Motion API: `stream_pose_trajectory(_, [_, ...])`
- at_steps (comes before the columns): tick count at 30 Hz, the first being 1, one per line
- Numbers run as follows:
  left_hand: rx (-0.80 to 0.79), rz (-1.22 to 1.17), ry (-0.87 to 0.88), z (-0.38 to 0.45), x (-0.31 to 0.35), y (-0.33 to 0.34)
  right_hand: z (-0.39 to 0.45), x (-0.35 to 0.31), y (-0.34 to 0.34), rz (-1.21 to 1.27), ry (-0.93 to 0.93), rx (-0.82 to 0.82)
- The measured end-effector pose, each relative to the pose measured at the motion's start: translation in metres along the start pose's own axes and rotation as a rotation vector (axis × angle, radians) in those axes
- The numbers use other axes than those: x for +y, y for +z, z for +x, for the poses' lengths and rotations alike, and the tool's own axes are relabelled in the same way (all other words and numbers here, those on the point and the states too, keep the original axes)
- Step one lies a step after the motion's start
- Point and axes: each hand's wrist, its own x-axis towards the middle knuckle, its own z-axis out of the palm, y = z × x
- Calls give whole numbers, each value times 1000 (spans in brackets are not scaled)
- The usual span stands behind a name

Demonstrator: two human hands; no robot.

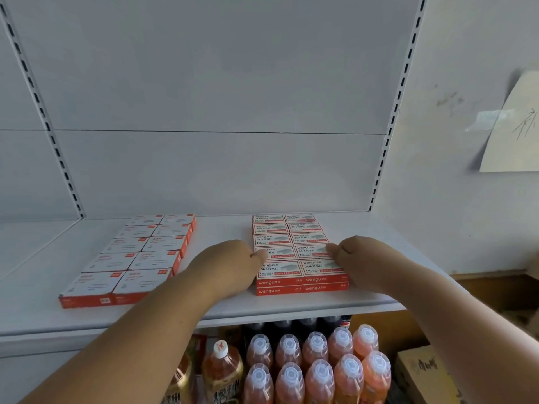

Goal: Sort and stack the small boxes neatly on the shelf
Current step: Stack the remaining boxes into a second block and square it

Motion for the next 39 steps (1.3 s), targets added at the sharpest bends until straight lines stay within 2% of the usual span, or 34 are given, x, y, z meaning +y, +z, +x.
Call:
stream_pose_trajectory(10, [-20,84,-49,10,9,-1,11,-6,-2,-40,16,-64])
stream_pose_trajectory(20, [-39,88,-71,-5,6,-9,3,5,-9,128,62,-140])
stream_pose_trajectory(25, [-5,122,-45,-6,12,-1,-1,-1,1,-82,-20,-78])
stream_pose_trajectory(32, [24,60,-57,-10,8,1,-5,0,-3,-10,-4,-88])
stream_pose_trajectory(36, [84,129,-58,-9,6,-5,2,1,-6,68,61,-60])
stream_pose_trajectory(39, [44,117,-73,5,11,-13,11,-2,-9,117,60,-79])
